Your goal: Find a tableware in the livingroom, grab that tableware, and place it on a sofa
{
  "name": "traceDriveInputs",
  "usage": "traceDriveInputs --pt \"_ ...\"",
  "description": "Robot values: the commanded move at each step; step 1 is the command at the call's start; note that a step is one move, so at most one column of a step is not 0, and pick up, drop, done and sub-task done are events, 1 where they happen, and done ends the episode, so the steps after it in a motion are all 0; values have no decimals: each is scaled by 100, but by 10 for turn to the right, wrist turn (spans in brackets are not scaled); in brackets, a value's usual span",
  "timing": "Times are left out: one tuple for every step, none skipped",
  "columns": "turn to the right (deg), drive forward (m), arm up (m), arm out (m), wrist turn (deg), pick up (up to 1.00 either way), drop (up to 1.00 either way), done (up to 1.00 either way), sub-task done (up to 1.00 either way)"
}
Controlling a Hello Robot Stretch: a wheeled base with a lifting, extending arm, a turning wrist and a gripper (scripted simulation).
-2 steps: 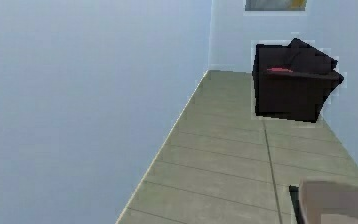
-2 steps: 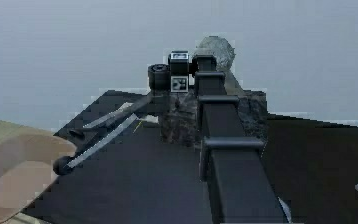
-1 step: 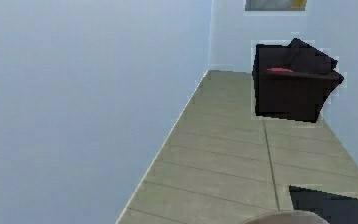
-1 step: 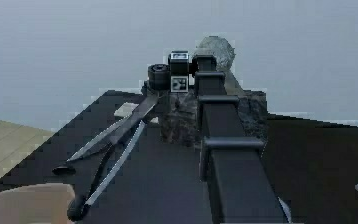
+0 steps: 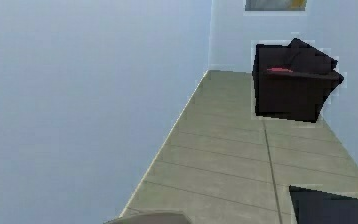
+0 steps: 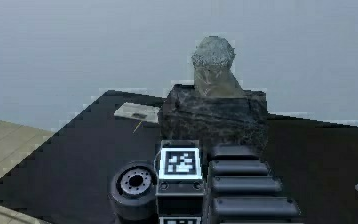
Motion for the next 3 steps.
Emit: traceDriveInputs --pt "-450 0 0 0 0 0 0 0 0" --pt "-270 0 0 0 0 0 0 0 0" --pt "0 5 0 0 0 0 0 0 0"
